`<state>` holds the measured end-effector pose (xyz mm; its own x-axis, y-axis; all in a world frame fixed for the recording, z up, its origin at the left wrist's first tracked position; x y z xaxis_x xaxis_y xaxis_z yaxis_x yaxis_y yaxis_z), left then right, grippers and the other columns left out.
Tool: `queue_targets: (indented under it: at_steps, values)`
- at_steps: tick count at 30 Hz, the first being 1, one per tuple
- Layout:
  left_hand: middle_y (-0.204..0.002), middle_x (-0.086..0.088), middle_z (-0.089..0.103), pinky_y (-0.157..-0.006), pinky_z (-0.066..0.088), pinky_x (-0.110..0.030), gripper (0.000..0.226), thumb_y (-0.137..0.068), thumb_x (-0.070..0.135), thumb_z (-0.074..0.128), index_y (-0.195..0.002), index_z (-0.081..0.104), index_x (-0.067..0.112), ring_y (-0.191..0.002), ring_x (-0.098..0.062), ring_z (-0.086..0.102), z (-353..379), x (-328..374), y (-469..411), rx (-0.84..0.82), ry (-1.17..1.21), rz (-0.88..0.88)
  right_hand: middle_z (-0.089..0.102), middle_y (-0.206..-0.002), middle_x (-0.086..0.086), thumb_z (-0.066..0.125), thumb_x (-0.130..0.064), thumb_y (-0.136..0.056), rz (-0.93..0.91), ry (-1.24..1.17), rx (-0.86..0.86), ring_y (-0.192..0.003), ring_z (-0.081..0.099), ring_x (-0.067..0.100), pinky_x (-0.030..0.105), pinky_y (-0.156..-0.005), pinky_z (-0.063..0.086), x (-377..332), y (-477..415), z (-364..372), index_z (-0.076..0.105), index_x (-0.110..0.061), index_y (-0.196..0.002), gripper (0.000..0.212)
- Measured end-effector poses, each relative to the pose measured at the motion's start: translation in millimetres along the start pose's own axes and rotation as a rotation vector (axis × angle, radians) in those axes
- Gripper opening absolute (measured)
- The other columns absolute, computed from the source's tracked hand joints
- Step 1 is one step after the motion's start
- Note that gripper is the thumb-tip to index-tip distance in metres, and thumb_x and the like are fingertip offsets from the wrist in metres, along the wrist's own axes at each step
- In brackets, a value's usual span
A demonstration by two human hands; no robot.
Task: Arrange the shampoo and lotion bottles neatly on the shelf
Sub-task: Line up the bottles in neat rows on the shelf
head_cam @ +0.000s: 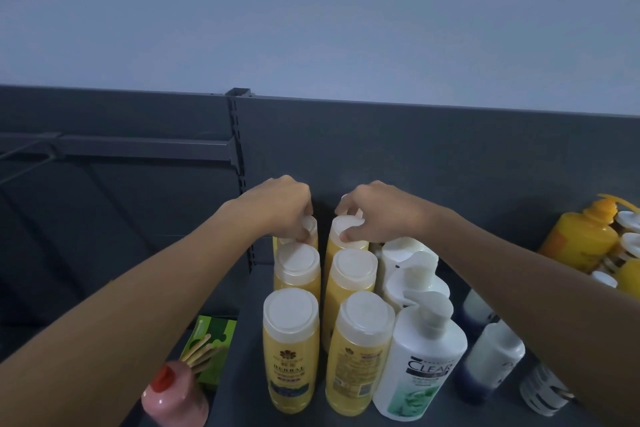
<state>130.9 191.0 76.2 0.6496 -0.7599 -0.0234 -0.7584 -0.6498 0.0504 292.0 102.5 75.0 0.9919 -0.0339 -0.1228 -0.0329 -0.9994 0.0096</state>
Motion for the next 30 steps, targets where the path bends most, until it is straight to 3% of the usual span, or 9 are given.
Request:
queue_targets:
  at_steps: [2,5,7,10,13,18,24,30]
  values:
    - [-0.121,-0.004,0.068,-0.076,0.053,-0.032,0.067,-0.08,0.06,0.074,-0.133,0.064,0.02,-0.093,-0.019,0.06,-2,-3,-3,0.004,0.028,-0.013,0.068,-0.125,-0.007,0.07,-0.044,-0.09,-0.01,0.023,0.095,-0.106,0.065,0.015,0.034,-0.085,0.056,2,-3,-12,0.066,-0.03,-0.132,0.044]
    - [-0.116,-0.004,0.067,-0.078,0.056,-0.037,0.062,-0.086,0.067,0.063,-0.126,0.067,0.02,-0.094,-0.022,0.063,-9,-10,-8,0.107,0.059,-0.055,0.063,-0.132,-0.004,0.066,-0.023,-0.096,-0.037,0.161,0.199,-0.117,0.062,0.02,0.033,-0.086,0.053,6,-9,-24,0.061,-0.031,-0.137,0.042]
    - [-0.122,-0.006,0.059,-0.082,0.055,-0.039,0.05,-0.092,0.055,0.062,-0.131,0.062,0.022,-0.1,-0.025,0.061,-9,-14,-14,0.156,0.042,-0.053,0.059,-0.131,-0.001,0.066,-0.009,-0.094,-0.055,0.209,0.185,-0.117,0.061,0.023,0.035,-0.089,0.056,9,-15,-21,0.058,-0.033,-0.141,0.053]
    - [-0.131,-0.007,0.047,-0.084,0.051,-0.038,0.046,-0.097,0.027,0.061,-0.142,0.051,0.03,-0.11,-0.031,0.056,-6,-21,-23,0.072,0.021,0.013,0.057,-0.128,-0.001,0.066,0.001,-0.09,-0.09,0.249,0.097,-0.115,0.06,0.023,0.036,-0.09,0.057,13,-23,-9,0.055,-0.035,-0.143,0.065]
    - [-0.13,-0.003,0.045,-0.081,0.046,-0.034,0.056,-0.095,0.012,0.061,-0.145,0.049,0.033,-0.112,-0.028,0.054,-3,-25,-30,-0.025,0.014,0.079,0.057,-0.124,0.0,0.066,0.003,-0.088,-0.103,0.269,0.057,-0.112,0.06,0.023,0.037,-0.089,0.057,17,-27,2,0.057,-0.033,-0.142,0.065]
    - [-0.128,-0.001,0.048,-0.083,0.048,-0.034,0.057,-0.091,0.005,0.064,-0.14,0.057,0.033,-0.117,-0.026,0.052,-2,-29,-36,-0.029,-0.005,0.113,0.057,-0.122,-0.001,0.067,0.005,-0.087,-0.106,0.223,0.058,-0.106,0.061,0.023,0.036,-0.086,0.058,26,-35,10,0.058,-0.033,-0.14,0.066]
    - [-0.125,0.0,0.056,-0.084,0.053,-0.037,0.055,-0.086,0.007,0.067,-0.135,0.061,0.03,-0.113,-0.025,0.056,0,-28,-41,0.023,0.001,0.15,0.057,-0.122,-0.001,0.07,-0.001,-0.088,-0.128,0.183,0.053,-0.109,0.059,0.021,0.034,-0.088,0.055,30,-38,7,0.061,-0.033,-0.136,0.058]
    - [-0.115,0.008,0.051,-0.083,0.054,-0.042,0.054,-0.08,0.013,0.072,-0.127,0.063,0.037,-0.109,-0.021,0.054,0,-24,-48,0.035,-0.01,0.225,0.053,-0.122,0.0,0.065,0.002,-0.087,-0.152,0.202,0.047,-0.109,0.059,0.026,0.038,-0.086,0.053,24,-38,6,0.059,-0.031,-0.137,0.06]
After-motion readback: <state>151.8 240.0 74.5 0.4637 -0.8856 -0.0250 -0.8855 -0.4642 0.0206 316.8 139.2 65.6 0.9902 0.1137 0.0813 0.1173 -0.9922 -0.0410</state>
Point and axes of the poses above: each hand's wrist, its own y-axis away from the middle knuckle, its own z-axis out of the palm, x = y × z, the point moved 2 cm from there along -y, towards the middle knuckle
